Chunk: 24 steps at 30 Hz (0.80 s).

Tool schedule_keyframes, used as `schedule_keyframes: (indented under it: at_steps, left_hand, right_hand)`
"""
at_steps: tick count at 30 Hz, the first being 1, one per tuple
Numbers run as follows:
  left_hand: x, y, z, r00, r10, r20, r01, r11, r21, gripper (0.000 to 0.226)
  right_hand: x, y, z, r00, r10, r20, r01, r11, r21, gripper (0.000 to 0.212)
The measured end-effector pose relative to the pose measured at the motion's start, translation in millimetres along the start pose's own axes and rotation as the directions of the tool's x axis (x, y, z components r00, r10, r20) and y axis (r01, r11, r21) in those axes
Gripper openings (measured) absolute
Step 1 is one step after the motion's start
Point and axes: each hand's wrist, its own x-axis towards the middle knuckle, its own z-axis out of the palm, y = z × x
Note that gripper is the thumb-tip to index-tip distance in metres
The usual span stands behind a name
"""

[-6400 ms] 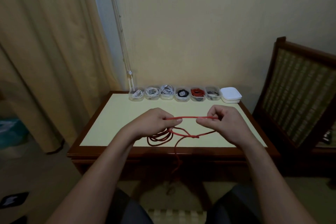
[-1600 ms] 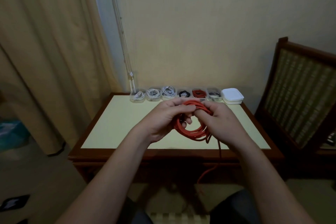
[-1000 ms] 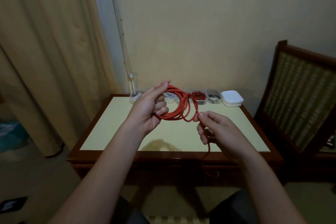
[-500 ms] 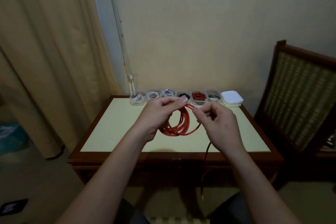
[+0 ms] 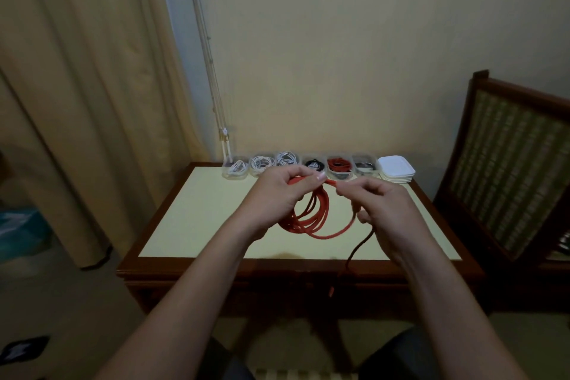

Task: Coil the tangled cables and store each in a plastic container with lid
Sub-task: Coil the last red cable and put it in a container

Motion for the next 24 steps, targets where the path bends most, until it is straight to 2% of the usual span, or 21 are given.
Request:
schedule_keyframes:
  at_steps: [3,7,11,14,17,19,22,24]
  left_hand:
    - [-0.6,2.6,0.9,0.999,0.027,0.021,-0.027,1.000,0.011,0.023]
    - [-0.3,4.2,1.7,0.997,0.077,0.002,-0.077,0.997,0.010,0.016]
    - [-3.0,5.6,4.3,0.993,0.113,0.022,-0.113,0.994,-0.006,0.017]
    - [-4.6,7.2,5.5,0.993,0.115,0.028,-0.114,0.993,-0.025,0.016]
    - [-6.6,9.9,4.8,0.995,0.093,0.030,-0.093,0.996,-0.012,0.015]
    - [-6.6,11.2,4.2,0.998,0.065,0.020,-0.064,0.998,-0.009,0.014]
    - [-6.0,11.7,4.6,1.000,0.003,-0.002,-0.003,1.000,0.017,0.014]
    - [-5.2,10.5,6.5,1.000,-0.019,0.003,0.018,0.995,0.096,0.012]
  right_hand:
    - [-0.2,-5.1,-0.4,0.982,0.148,0.116,-0.167,0.970,0.178,0.020]
    - [0.7,-8.8,-1.6,0.900,0.268,0.343,-0.385,0.857,0.342,0.030]
    - [3.4,-6.7,-1.3,0.787,0.324,0.525,-0.561,0.729,0.392,0.028]
    - [4.3,-4.6,-1.5,0.748,0.347,0.565,-0.615,0.682,0.395,0.018]
    - [1.3,-6.2,-1.6,0.764,0.382,0.520,-0.606,0.702,0.374,0.010]
    - [-0.7,-6.5,-0.2,0.804,0.372,0.464,-0.561,0.733,0.384,0.006]
    - [0.0,-1.6,4.4,0.920,0.275,0.278,-0.342,0.911,0.232,0.010]
    - [2.6,3.1,4.9,0.990,0.118,0.081,-0.122,0.991,0.048,0.016]
